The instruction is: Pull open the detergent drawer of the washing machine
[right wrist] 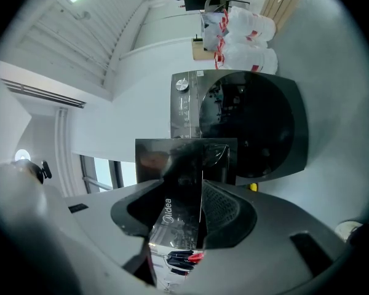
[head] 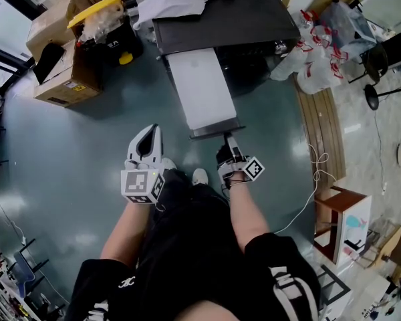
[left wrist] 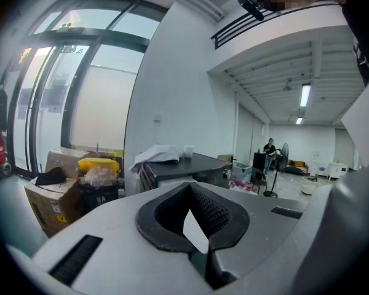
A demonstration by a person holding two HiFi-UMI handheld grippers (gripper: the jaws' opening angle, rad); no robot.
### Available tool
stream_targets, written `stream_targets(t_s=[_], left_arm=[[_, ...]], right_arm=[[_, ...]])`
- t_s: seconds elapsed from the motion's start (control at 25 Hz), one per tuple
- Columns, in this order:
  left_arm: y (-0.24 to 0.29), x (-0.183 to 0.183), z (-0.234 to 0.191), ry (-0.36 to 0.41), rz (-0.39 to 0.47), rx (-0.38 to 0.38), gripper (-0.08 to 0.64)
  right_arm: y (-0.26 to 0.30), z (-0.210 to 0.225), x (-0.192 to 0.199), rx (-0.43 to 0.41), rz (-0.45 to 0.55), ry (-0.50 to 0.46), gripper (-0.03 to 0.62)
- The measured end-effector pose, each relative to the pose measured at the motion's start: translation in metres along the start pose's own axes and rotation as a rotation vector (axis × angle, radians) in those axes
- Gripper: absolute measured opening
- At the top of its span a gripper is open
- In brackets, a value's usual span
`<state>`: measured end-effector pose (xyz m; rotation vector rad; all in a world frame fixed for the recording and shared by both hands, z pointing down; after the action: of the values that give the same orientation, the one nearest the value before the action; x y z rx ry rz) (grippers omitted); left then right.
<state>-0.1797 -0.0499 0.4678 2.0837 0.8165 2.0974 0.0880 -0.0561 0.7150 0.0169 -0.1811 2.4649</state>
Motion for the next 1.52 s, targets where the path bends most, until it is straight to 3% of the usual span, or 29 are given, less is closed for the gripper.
stream_targets(t_s=[0.32, 0.56, 0.8, 1.0, 1.2, 1.36, 1.52], left_arm=[[0.009, 0.006, 0.002, -0.007, -0.021, 0.008, 0.000], [0.017, -0.001, 0.007, -0.008, -0.014, 0.018, 0.000], [0.019, -0.007, 0.016, -0.009, 0.001, 0.044, 0.000], [0.018, -0.009, 0.020, -0.010, 0.008, 0.056, 0.000], [0.016, -0.014, 0.020, -0.023, 0.013, 0.059, 0.000], [0.012, -0.019, 0.023, -0.033, 0.021, 0.062, 0.000], [0.008, -0.029, 0.026, -0.022, 0.029, 0.057, 0.000]], right_arm=[[0.000, 0.000, 0.000, 0.015, -0.038, -0.025, 0.189], [-0.001, -0.006, 0.000, 0.085, -0.112, -0.069, 0.176], [-0.001, -0.017, 0.000, 0.176, -0.166, -0.178, 0.124], [-0.008, -0.027, -0.002, 0.383, -0.198, -0.313, 0.076], [-0.005, -0.066, -0.006, 0.501, -0.248, -0.594, 0.003], [-0.001, -0.113, -0.011, 0.540, -0.270, -0.825, 0.003], [0.008, -0.173, -0.023, 0.583, -0.214, -1.060, 0.003]])
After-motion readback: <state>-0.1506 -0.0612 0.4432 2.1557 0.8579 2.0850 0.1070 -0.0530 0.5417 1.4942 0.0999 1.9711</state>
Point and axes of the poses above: the fingertips, and each gripper's own axes: y forward along the fingers, z to its right, x out of its underside, the point moved 4 cm from there along -y, backward along the fingers, and after that the axes turned 11 degrees about -z, right-handed, at the moved point
